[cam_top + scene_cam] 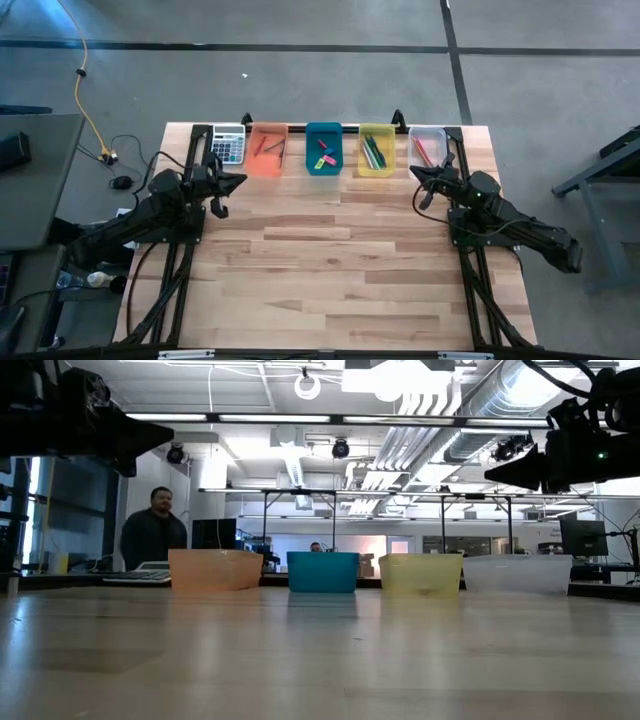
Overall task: Sort crayons/erasers/pens/pencils in bins
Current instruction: Return to Home Position
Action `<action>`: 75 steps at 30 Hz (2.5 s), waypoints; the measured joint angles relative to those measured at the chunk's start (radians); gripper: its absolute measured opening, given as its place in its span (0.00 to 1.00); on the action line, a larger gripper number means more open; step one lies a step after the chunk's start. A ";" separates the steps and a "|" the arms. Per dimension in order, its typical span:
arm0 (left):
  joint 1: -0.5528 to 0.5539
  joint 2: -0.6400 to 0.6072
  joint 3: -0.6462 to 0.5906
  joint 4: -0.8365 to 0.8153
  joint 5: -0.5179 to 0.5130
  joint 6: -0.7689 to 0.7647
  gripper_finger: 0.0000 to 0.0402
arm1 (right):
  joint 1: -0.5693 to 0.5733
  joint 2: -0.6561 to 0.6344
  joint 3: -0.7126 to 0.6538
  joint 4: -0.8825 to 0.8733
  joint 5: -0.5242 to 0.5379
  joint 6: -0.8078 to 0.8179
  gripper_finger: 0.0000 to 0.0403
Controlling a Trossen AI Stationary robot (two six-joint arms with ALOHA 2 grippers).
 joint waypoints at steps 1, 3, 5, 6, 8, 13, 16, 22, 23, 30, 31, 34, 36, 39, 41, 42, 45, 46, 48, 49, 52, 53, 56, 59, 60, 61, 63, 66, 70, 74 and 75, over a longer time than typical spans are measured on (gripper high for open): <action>0.001 0.000 0.000 -0.001 0.001 0.000 0.00 | 0.000 0.000 0.000 0.000 0.000 -0.007 0.00; 0.001 0.000 0.000 0.010 -0.002 0.004 0.00 | 0.000 0.000 0.000 0.000 0.000 -0.007 0.00; 0.001 0.000 0.000 0.026 -0.006 0.010 0.00 | 0.000 0.002 0.000 -0.001 0.000 0.013 0.00; 0.001 0.000 0.000 0.028 -0.008 0.021 0.00 | 0.000 0.002 0.000 -0.001 0.000 0.028 0.00; 0.001 0.000 0.000 0.033 -0.019 0.032 0.00 | 0.000 0.003 0.000 -0.001 0.000 0.043 0.00; 0.001 0.000 0.000 0.050 -0.150 0.026 0.00 | 0.000 0.002 0.000 -0.001 0.000 0.035 0.00; 0.001 0.000 0.000 0.023 -0.253 0.064 0.00 | 0.000 0.002 0.000 -0.001 0.000 0.064 0.00; 0.001 0.000 0.000 -0.030 -0.342 0.053 0.00 | 0.000 0.002 0.000 -0.001 0.000 0.133 0.00; 0.001 0.000 0.000 -0.044 -0.341 0.066 0.00 | 0.000 0.002 0.000 -0.001 0.000 0.142 0.00; 0.001 0.000 0.000 -0.061 -0.343 0.078 0.00 | 0.000 0.002 0.000 -0.001 0.000 0.150 0.00; 0.001 0.000 0.000 -0.061 -0.343 0.078 0.00 | 0.000 0.002 0.000 -0.001 0.000 0.150 0.00; 0.001 0.000 0.000 -0.061 -0.343 0.079 0.00 | 0.000 0.002 0.000 -0.001 0.000 0.149 0.00; 0.001 0.000 0.000 -0.061 -0.343 0.078 0.00 | 0.000 0.002 0.000 -0.001 0.000 0.149 0.00; 0.001 0.000 0.000 -0.061 -0.343 0.078 0.00 | 0.000 0.002 0.000 -0.001 0.000 0.148 0.00; 0.001 0.000 0.000 -0.061 -0.343 0.079 0.00 | 0.000 0.002 -0.001 -0.001 0.000 0.148 0.00; 0.001 0.000 0.000 -0.061 -0.343 0.079 0.00 | 0.000 0.002 -0.001 -0.001 0.000 0.148 0.00; 0.001 0.000 0.000 -0.060 -0.343 0.078 0.00 | 0.000 0.002 -0.001 -0.001 0.000 0.148 0.00; 0.001 0.000 0.000 -0.060 -0.343 0.079 0.00 | 0.000 0.002 -0.001 -0.001 0.000 0.148 0.00; 0.001 0.000 0.000 -0.060 -0.343 0.079 0.00 | 0.000 0.002 -0.001 -0.001 0.000 0.148 0.00; 0.001 0.000 0.000 -0.060 -0.343 0.078 0.00 | 0.000 0.002 -0.001 -0.001 0.000 0.148 0.00; 0.001 0.000 0.000 -0.060 -0.343 0.078 0.00 | 0.000 0.002 -0.001 -0.001 0.000 0.148 0.00; 0.001 0.000 0.000 -0.060 -0.343 0.079 0.00 | 0.000 0.002 -0.001 -0.001 0.000 0.148 0.00; 0.001 0.000 0.000 -0.060 -0.343 0.078 0.00 | 0.000 0.002 -0.001 -0.001 0.000 0.148 0.00; 0.001 0.000 0.000 -0.060 -0.343 0.078 0.00 | 0.000 0.002 -0.001 -0.001 0.000 0.148 0.00; 0.001 0.000 0.000 -0.060 -0.343 0.078 0.00 | 0.000 0.002 -0.001 -0.001 0.000 0.148 0.00; 0.001 0.000 0.000 -0.060 -0.342 0.078 0.00 | 0.000 0.002 -0.001 -0.001 0.000 0.148 0.00; 0.001 0.000 0.000 -0.060 -0.342 0.079 0.00 | 0.000 0.002 -0.001 -0.001 0.000 0.148 0.00; 0.001 0.000 0.000 -0.060 -0.342 0.078 0.00 | 0.000 0.002 -0.001 -0.001 0.000 0.148 0.00; 0.001 0.000 0.000 -0.060 -0.342 0.078 0.00 | 0.000 0.002 -0.001 -0.001 0.000 0.148 0.00; 0.001 0.000 0.000 -0.060 -0.342 0.078 0.00 | 0.000 0.002 -0.001 -0.001 0.000 0.148 0.00; 0.001 0.000 0.000 -0.060 -0.342 0.079 0.00 | 0.000 0.002 -0.001 -0.001 0.000 0.148 0.00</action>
